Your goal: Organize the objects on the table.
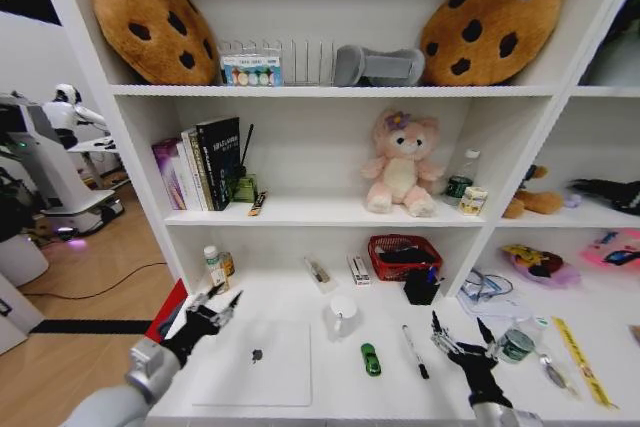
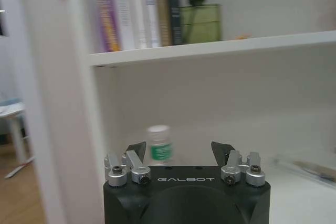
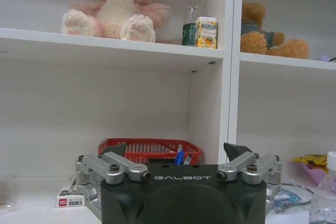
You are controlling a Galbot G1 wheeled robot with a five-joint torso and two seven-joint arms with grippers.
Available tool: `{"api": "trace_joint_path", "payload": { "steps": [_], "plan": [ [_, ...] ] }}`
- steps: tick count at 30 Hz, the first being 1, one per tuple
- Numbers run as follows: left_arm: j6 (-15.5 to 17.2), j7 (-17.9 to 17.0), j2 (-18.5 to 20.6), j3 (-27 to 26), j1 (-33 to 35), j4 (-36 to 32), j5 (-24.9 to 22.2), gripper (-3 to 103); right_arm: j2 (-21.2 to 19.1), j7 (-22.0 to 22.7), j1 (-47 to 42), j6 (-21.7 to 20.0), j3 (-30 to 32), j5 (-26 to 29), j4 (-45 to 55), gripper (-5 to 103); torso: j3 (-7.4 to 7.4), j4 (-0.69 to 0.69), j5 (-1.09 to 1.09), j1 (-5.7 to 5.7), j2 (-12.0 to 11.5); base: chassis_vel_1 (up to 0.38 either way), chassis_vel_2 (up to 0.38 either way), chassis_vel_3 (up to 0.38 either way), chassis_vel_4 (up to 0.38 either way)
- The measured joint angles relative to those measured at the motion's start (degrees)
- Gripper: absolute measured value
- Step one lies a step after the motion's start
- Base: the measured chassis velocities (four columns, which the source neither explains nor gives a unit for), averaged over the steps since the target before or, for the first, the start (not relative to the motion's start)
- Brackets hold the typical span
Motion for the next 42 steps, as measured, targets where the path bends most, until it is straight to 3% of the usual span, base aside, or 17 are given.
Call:
{"api": "trace_joint_path", "payload": {
  "steps": [1, 2, 6, 14, 27, 32, 34, 42],
  "plan": [
    [-0.38, 0.02, -4.01, -4.1, 0.86, 0.97, -2.18, 76, -0.87, -0.39, -1.51, 1.03, 0.62, 0.46, 0.58, 100, 0.0, 0.0, 0.0, 0.0, 0.0, 0.0, 0.0, 0.0, 0.0],
    [-0.38, 0.02, -4.01, -4.1, 0.86, 0.97, -2.18, 76, -0.87, -0.39, -1.51, 1.03, 0.62, 0.46, 0.58, 100, 0.0, 0.0, 0.0, 0.0, 0.0, 0.0, 0.0, 0.0, 0.0],
    [-1.08, 0.21, -10.64, -11.29, 3.09, 0.73, -5.81, 97, -0.84, -1.08, -5.67, 3.71, 1.4, 0.04, 2.57, 100, 0.0, -0.03, 0.01, 0.0, 0.0, 0.0, 0.0, 0.0, 0.0],
    [-2.67, 2.37, -15.23, -15.59, 5.35, -1.55, -7.5, 100, -1.13, -1.48, -7.93, 7.22, 1.81, -1.06, 2.69, 100, 0.0, -0.02, 0.01, 0.0, 0.0, 0.0, 0.0, 0.0, 0.0],
    [-2.42, 2.23, -15.55, -15.1, 4.87, -2.1, -6.89, 100, -0.66, -2.91, -7.51, 7.61, -1.75, -1.76, 1.22, 100, 0.0, -0.02, 0.0, 0.0, 0.0, 0.0, 0.0, 0.0, 0.0],
    [-2.39, 2.2, -15.38, -14.92, 4.81, -2.11, -6.82, 100, -0.69, -5.06, -8.13, 7.38, -5.77, -6.44, 0.01, 100, 0.0, -0.02, 0.0, 0.0, 0.0, 0.0, 0.0, 0.0, 0.0],
    [-2.37, 2.18, -15.31, -14.85, 4.79, -2.11, -6.78, 100, 1.68, -5.47, -8.47, 6.94, -8.89, -10.18, -1.9, 100, 0.0, -0.04, -0.01, 0.0, 0.0, 0.0, 0.0, 0.0, 0.0],
    [-2.34, 2.16, -15.21, -14.78, 4.76, -2.11, -6.73, 100, 3.04, -6.05, -3.09, 4.85, -14.26, -13.04, -9.08, 100, 0.0, -0.02, 0.02, 0.01, 0.0, 0.0, 0.0, 0.0, 0.0]
  ]
}}
